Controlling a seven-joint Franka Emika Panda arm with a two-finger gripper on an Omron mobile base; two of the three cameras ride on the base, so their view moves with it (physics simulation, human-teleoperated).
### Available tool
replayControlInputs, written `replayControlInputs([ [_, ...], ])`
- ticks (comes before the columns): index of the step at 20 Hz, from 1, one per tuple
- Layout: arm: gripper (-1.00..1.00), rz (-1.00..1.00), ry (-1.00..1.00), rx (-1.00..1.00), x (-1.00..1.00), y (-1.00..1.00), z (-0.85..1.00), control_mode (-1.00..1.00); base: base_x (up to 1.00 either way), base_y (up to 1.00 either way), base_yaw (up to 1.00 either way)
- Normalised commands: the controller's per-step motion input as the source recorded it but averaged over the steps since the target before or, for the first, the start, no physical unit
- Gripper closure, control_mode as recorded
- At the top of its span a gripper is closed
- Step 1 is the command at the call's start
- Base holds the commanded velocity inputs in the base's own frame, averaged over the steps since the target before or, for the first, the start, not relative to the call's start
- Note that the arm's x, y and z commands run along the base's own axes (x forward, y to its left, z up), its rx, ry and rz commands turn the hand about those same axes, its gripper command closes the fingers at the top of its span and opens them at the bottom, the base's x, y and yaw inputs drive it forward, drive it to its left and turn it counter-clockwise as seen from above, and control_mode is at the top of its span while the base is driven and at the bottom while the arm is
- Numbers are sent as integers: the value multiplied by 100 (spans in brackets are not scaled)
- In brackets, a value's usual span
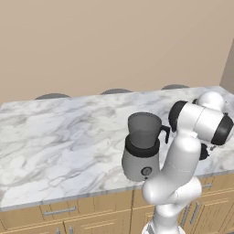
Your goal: Close the lid blender by securely placing the lid on top.
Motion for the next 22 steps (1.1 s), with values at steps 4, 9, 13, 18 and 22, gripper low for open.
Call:
replayControlInputs([
  [4,-100,0,0,0,0,4,-14,-100,0,0,0],
  [9,-100,0,0,0,0,5,-7,-100,0,0,0],
  [13,-100,0,1,0,0,8,-2,-100,0,0,0],
  [18,-100,0,3,0,0,8,0,-100,0,0,0],
  [22,-100,0,2,0,0,5,-5,-100,0,0,0],
])
